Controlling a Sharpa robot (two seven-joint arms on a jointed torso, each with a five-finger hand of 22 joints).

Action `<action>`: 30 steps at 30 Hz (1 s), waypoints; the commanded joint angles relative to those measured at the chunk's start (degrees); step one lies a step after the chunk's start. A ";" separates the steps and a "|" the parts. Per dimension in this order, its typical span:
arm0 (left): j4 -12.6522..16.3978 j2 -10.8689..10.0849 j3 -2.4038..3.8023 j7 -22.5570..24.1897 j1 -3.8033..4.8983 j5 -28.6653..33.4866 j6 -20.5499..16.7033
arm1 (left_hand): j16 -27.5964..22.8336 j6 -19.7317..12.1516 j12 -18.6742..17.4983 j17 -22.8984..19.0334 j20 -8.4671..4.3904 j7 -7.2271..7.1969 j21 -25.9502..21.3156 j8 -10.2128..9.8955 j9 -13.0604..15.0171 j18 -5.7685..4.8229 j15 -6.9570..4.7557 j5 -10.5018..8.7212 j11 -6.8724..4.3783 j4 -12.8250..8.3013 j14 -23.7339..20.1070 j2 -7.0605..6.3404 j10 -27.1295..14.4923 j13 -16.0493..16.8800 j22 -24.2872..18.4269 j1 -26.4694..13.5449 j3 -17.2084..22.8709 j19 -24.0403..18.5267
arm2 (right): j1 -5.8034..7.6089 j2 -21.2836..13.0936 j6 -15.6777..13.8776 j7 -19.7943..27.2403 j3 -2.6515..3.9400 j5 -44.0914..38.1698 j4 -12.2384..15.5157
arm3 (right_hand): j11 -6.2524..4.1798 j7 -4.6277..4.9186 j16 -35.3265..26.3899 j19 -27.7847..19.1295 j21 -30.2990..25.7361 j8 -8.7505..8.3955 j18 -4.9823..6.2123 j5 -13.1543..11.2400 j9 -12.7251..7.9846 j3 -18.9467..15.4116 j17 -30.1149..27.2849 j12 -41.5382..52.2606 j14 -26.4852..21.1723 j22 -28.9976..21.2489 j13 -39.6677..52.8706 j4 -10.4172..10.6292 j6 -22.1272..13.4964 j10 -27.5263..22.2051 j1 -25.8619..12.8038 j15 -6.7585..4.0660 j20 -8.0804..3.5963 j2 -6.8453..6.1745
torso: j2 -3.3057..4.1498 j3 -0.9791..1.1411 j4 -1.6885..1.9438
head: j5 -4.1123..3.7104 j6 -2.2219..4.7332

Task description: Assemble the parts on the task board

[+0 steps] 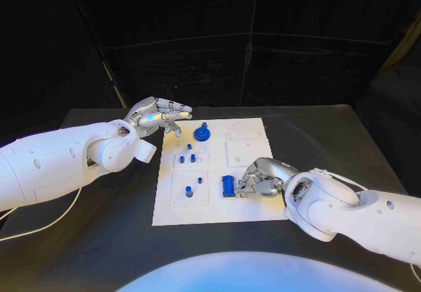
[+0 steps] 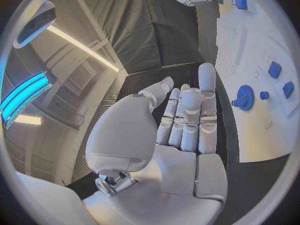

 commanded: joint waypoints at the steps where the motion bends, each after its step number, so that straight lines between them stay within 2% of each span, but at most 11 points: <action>1: 0.17 -0.05 0.04 0.26 0.08 0.28 0.34 | 0.23 -0.29 0.30 -0.06 0.14 0.22 -0.26 0.18 -0.06 0.75 0.13 0.12 -0.11 -0.23 -0.46 0.16 -0.30 -0.07 -0.06 -0.20 -0.23 -0.14 | 0.07 -0.58 -1.43 1.24 0.02 0.46 0.20 | -0.03 0.19 0.22 -0.09 0.21 -0.25 -1.13 0.68 0.00 0.10 6.26 0.11 4.21 0.04 0.05 0.25 0.08 0.15 -0.44 -0.01 0.01 0.43 | 0.02 -0.03 -0.04 | 0.00 0.03; 5: 0.28 -0.06 0.04 0.31 0.08 0.28 0.32 | 0.23 -0.29 0.30 -0.06 0.14 0.22 -0.26 0.18 -0.06 0.75 0.13 0.12 -0.11 -0.23 -0.46 0.16 -0.30 -0.07 -0.06 -0.20 -0.23 -0.14 | 0.12 -2.71 -2.73 1.50 0.04 0.61 0.53 | 0.17 0.50 0.20 -0.09 0.20 -1.09 -1.13 2.55 -0.26 0.53 6.24 -0.47 4.20 0.04 -0.47 0.13 -0.74 -0.28 -0.08 0.12 0.09 0.66 | -0.02 0.04 -0.03 | -0.24 0.06; 11: 0.60 -0.13 0.04 0.44 0.08 0.28 0.18 | 0.24 -0.29 0.35 -0.13 0.14 0.22 -0.28 0.20 -0.05 0.75 0.12 0.12 -0.12 -0.31 -0.49 0.17 -0.31 -0.07 -0.09 -0.07 -0.24 -0.12 | 0.51 -7.38 -3.12 0.84 0.07 -2.60 1.03 | 0.67 1.06 -0.23 -0.39 -0.04 -2.78 -1.07 5.37 -0.83 0.59 5.45 -1.72 4.01 -0.39 -1.60 1.23 -1.32 -1.14 -1.23 0.56 0.49 0.96 | -0.07 -0.03 -0.06 | -1.20 0.20; 15: 1.44 -0.13 0.03 0.57 0.07 0.28 0.20 | 0.24 -0.29 0.35 -0.13 0.14 0.22 -0.28 0.20 -0.05 0.75 0.12 0.12 -0.12 -0.31 -0.49 0.17 -0.31 -0.07 -0.09 -0.07 -0.24 -0.12 | 0.61 -10.38 -3.66 -0.10 0.08 -6.34 1.49 | 0.64 0.98 -0.26 -0.38 -0.02 -3.02 -1.06 5.59 -0.84 0.38 5.44 -1.73 4.00 -0.29 -1.50 1.87 -0.75 -1.04 -1.78 0.56 0.56 0.60 | 0.00 -0.01 -0.31 | -2.27 0.62; 18: 1.80 -0.04 -0.01 0.60 0.05 0.28 0.25 | 0.24 -0.29 0.35 -0.13 0.14 0.22 -0.28 0.20 -0.05 0.75 0.12 0.12 -0.12 -0.31 -0.49 0.17 -0.31 -0.07 -0.09 -0.07 -0.24 -0.12 | 0.62 -11.32 -3.79 -1.22 0.07 -8.38 1.55 | 0.69 1.03 -0.25 -0.36 0.00 -3.38 -1.06 5.14 -0.88 -0.09 5.48 -1.84 4.01 -0.22 -1.56 2.77 -0.59 -1.02 -2.72 0.60 0.59 -0.06 | -0.01 0.08 -0.59 | -2.54 0.67; 19: 1.88 -0.03 -0.04 0.58 0.05 0.28 0.25 | 0.24 -0.29 0.35 -0.13 0.14 0.22 -0.28 0.20 -0.05 0.75 0.12 0.12 -0.12 -0.31 -0.49 0.17 -0.31 -0.07 -0.09 -0.07 -0.24 -0.12 | 0.61 -11.50 -3.81 -1.66 0.07 -8.99 1.55 | 0.70 0.98 -0.29 -0.36 -0.01 -3.47 -1.08 4.73 -0.83 -0.73 5.43 -2.04 4.00 -0.23 -1.78 4.46 -0.46 -1.14 -4.70 0.65 0.67 -0.18 | -0.02 0.08 -0.66 | -2.73 0.70; 20: 1.93 -0.03 -0.06 0.56 0.05 0.28 0.25 | 0.24 -0.29 0.35 -0.13 0.14 0.22 -0.28 0.20 -0.05 0.75 0.12 0.12 -0.12 -0.31 -0.49 0.17 -0.31 -0.07 -0.09 -0.07 -0.24 -0.12 | 0.61 -11.59 -3.76 -2.02 0.06 -9.43 1.52 | 0.69 0.87 -0.32 -0.33 0.01 -3.43 -1.06 5.80 -0.70 -1.62 5.40 -2.15 3.99 -0.16 -1.88 6.11 -0.22 -1.20 -6.47 0.64 0.63 -0.47 | -0.01 0.11 -0.73 | -2.80 0.73; 21: 1.95 -0.05 -0.08 0.55 0.05 0.28 0.24 | 0.24 -0.29 0.35 -0.13 0.14 0.22 -0.28 0.20 -0.05 0.75 0.12 0.12 -0.12 -0.31 -0.49 0.17 -0.31 -0.07 -0.09 -0.07 -0.24 -0.12 | 0.60 -11.66 -3.61 -2.43 0.06 -9.89 1.46 | 0.63 0.83 -0.32 -0.32 0.02 -3.36 -1.05 6.35 -0.58 -2.16 5.41 -2.15 4.00 -0.14 -1.87 6.90 -0.05 -1.20 -7.20 0.59 0.61 -0.69 | 0.00 0.14 -0.76 | -2.83 0.74; 27: 1.81 -0.15 -0.17 0.51 0.04 0.28 0.19 | 0.30 -0.29 0.37 -0.03 0.14 0.23 -0.28 0.21 -0.05 0.75 0.12 0.12 -0.11 -0.32 -0.46 0.18 -0.31 -0.07 -0.10 -0.06 -0.25 -0.12 | 0.56 -11.45 -2.04 -3.80 0.04 -11.09 0.51 | 0.52 0.71 -0.29 -0.27 0.05 -3.24 -1.06 6.22 -0.32 -2.92 5.49 -2.02 4.02 -0.07 -1.65 7.49 0.10 -1.09 -7.18 0.49 0.55 -1.28 | -0.03 0.13 -0.58 | -3.10 0.64; 28: 1.79 -0.16 -0.18 0.51 0.04 0.28 0.19 | 0.30 -0.29 0.37 -0.03 0.14 0.23 -0.28 0.21 -0.05 0.75 0.12 0.12 -0.11 -0.32 -0.46 0.18 -0.31 -0.07 -0.10 -0.06 -0.25 -0.12 | 0.55 -11.34 -1.61 -3.94 0.04 -11.19 0.26 | 0.50 0.70 -0.26 -0.23 0.08 -3.23 -1.07 6.24 -0.27 -2.99 5.55 -1.90 4.04 0.01 -1.50 7.45 0.11 -1.00 -6.99 0.47 0.54 -1.39 | -0.02 0.08 -0.40 | -3.25 0.60; 30: 1.78 -0.17 -0.19 0.49 0.04 0.28 0.21 | 0.30 -0.29 0.37 -0.03 0.14 0.23 -0.28 0.21 -0.05 0.75 0.12 0.12 -0.11 -0.32 -0.46 0.18 -0.31 -0.07 -0.10 -0.06 -0.25 -0.12 | 0.52 -11.03 -0.96 -4.11 0.03 -11.21 -0.19 | 0.47 0.67 -0.22 -0.18 0.12 -3.20 -1.09 6.26 -0.19 -3.07 5.62 -1.67 4.06 0.09 -1.21 7.39 0.14 -0.82 -6.69 0.45 0.51 -1.52 | -0.02 0.05 -0.39 | -3.24 0.53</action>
